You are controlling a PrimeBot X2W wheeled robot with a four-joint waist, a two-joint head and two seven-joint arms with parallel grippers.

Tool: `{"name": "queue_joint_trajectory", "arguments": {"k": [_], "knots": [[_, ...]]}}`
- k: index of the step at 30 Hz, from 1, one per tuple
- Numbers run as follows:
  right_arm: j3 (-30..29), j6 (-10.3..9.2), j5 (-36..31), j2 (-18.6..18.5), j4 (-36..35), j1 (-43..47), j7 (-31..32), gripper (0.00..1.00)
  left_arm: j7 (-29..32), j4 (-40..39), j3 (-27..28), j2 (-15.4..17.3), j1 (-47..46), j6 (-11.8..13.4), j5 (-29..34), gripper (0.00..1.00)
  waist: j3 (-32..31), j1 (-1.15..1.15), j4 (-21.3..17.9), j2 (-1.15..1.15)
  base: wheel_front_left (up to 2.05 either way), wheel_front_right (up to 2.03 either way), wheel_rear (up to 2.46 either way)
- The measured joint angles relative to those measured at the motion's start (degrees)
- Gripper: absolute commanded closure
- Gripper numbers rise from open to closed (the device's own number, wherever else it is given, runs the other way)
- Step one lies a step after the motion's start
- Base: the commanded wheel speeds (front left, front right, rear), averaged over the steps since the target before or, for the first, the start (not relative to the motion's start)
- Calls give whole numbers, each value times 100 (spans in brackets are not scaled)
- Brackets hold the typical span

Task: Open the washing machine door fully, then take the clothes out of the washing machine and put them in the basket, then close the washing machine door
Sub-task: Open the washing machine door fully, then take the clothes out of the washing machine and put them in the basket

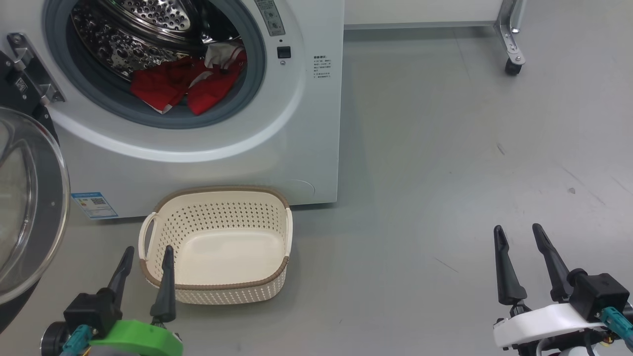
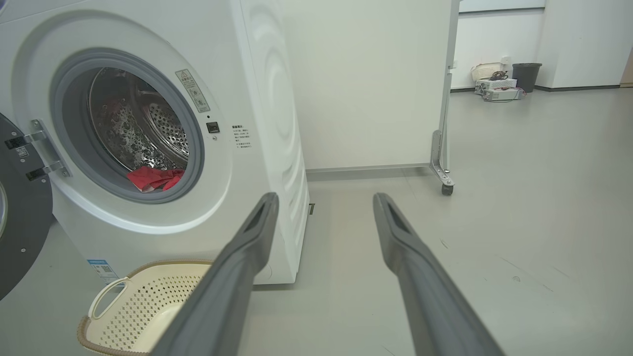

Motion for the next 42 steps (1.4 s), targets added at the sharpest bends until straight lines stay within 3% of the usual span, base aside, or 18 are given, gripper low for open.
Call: {"name": "queue_joint_trajectory", "arguments": {"k": [36,42], "knots": [[-11,18,-29,18,34,51,-7,0,0,-172,-129,-53,258,-49,22,0,-35,0,-26,0,0,0,0],[-11,38,-55,25,41,55,-7,0,0,-245,-152,-68,285,-90,-205,0,-43,0,-23,0,4,-4,0]]}}
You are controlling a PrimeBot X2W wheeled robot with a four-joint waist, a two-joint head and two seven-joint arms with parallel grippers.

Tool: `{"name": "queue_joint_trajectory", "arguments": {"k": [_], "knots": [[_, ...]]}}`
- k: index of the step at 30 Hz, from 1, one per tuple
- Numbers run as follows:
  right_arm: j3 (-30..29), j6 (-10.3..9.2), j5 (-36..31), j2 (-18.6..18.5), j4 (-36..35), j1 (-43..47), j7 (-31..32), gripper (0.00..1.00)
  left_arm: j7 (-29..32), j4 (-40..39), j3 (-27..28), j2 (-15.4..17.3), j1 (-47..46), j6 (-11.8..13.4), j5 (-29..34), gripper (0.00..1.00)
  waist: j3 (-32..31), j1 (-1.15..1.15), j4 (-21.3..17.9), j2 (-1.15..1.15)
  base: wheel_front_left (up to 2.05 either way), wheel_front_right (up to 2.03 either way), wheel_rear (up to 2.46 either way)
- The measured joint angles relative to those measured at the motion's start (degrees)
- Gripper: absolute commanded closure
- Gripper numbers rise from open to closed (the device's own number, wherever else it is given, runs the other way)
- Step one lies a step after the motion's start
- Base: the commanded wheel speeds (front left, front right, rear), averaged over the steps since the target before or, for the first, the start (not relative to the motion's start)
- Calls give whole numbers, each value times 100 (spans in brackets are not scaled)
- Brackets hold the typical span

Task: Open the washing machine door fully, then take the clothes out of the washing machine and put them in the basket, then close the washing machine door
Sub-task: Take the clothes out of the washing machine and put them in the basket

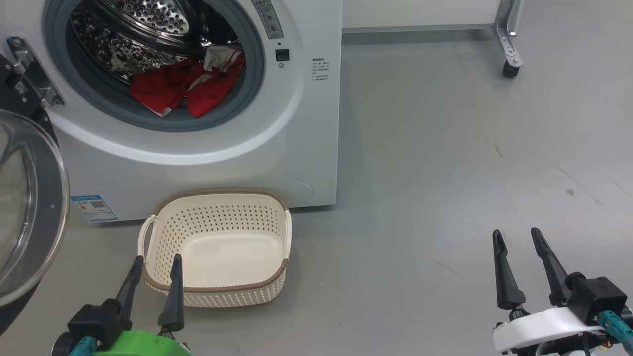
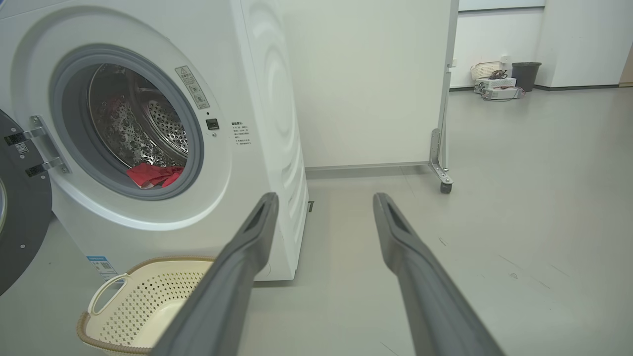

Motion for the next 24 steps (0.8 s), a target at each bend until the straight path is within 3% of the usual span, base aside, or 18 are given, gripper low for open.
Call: {"name": "queue_joint_trajectory", "arguments": {"k": [24], "knots": [[-27,26,-1,49,24,34,-1,0,0,-138,70,-14,5,-3,-107,0,27,0,89,0,62,-62,0]]}}
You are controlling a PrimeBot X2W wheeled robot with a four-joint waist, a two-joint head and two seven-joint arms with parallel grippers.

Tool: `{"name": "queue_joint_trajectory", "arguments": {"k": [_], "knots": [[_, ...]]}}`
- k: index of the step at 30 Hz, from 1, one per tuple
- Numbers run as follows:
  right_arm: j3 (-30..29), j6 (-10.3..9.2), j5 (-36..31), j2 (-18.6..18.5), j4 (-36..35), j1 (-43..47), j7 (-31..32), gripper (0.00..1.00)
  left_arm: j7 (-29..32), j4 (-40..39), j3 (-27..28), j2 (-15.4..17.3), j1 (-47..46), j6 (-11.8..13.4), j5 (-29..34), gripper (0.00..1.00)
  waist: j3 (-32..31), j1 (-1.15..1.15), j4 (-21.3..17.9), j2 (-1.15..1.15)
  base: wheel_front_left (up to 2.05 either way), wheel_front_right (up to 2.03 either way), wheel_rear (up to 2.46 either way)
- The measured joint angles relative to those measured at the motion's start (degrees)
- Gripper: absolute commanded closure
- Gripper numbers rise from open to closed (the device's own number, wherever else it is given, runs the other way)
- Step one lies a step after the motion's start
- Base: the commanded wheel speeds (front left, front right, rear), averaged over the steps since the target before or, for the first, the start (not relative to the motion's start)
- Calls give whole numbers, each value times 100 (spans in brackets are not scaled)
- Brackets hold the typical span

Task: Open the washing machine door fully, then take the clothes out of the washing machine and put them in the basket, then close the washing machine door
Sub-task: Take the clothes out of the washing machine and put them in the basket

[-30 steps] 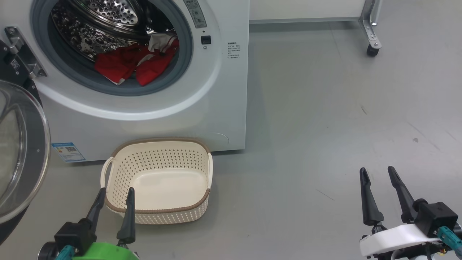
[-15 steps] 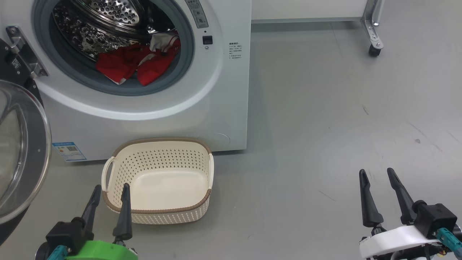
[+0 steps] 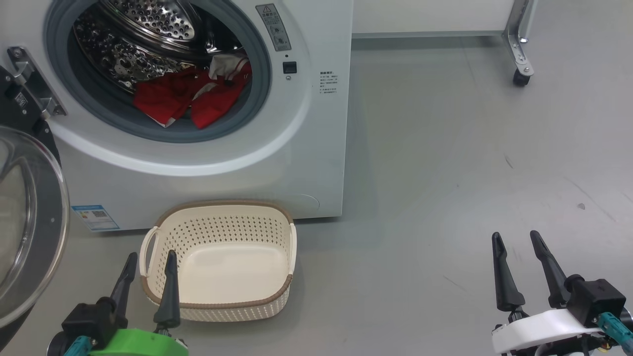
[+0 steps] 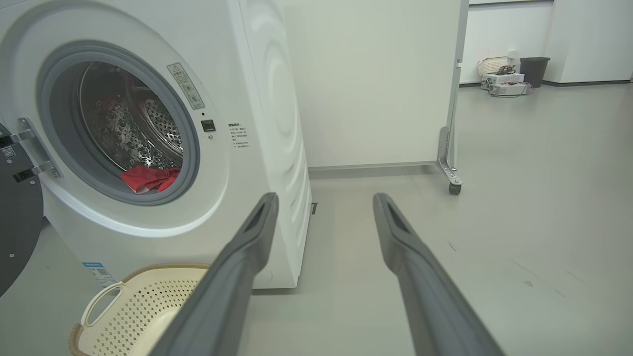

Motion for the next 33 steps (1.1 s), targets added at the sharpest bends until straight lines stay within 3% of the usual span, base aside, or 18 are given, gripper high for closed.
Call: {"name": "queue_joint_trajectory", "arguments": {"k": [17,33], "knots": [[-14,2,-7,13,32,0,0,0,0,-88,37,38,2,83,280,0,7,0,78,0,106,-106,0],[-16,44,-8,66,40,0,0,0,0,-100,25,26,3,99,359,0,38,0,113,0,44,-44,0]]}}
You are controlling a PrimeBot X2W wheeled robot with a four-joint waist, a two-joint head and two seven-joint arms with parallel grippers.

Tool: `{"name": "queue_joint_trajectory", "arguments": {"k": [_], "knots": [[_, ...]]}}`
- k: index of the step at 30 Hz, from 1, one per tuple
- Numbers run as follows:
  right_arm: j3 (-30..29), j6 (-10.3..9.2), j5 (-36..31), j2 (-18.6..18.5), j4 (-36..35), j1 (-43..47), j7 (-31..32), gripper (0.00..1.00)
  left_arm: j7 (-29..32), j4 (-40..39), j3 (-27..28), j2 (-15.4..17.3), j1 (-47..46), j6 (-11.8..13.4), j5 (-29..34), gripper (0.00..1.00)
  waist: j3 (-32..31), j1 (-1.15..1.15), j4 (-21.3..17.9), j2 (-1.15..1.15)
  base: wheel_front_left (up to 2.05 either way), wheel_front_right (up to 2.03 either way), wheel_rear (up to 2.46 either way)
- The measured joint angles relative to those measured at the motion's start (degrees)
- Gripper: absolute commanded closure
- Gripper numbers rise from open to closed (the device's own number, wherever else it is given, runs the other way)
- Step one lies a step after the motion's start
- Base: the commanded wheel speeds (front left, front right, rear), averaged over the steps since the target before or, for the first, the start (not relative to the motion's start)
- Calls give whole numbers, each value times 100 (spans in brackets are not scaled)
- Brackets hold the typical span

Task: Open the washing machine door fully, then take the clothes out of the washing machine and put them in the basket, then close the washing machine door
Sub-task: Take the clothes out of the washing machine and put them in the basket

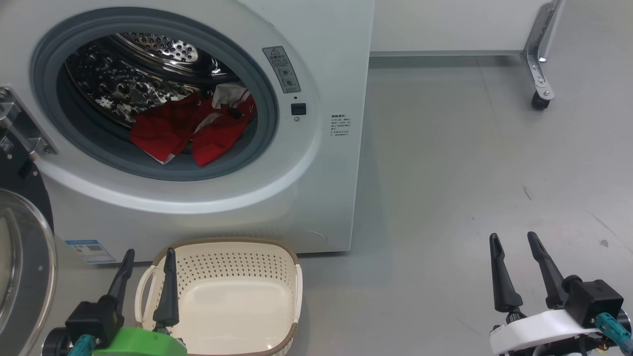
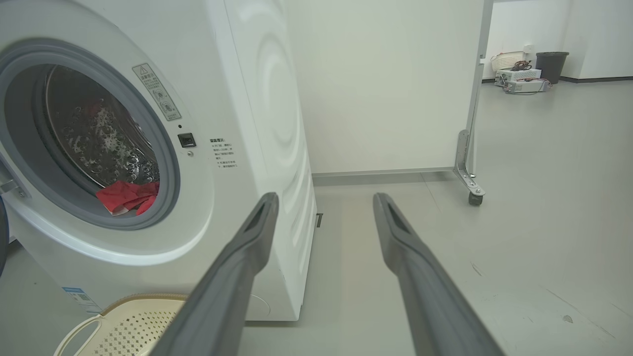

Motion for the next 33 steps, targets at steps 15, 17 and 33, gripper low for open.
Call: {"name": "queue_joint_trajectory", "arguments": {"k": [15,17,33], "knots": [[-18,9,-36,24,0,0,0,0,0,49,-57,-7,5,0,0,0,11,0,-44,0,1,-1,0],[-20,9,-36,26,0,0,0,0,0,63,-64,-7,5,0,0,0,17,0,-52,0,0,0,0],[-29,56,-51,64,2,-1,0,0,0,103,-76,-8,5,0,7,0,42,0,-77,0,0,0,0]]}}
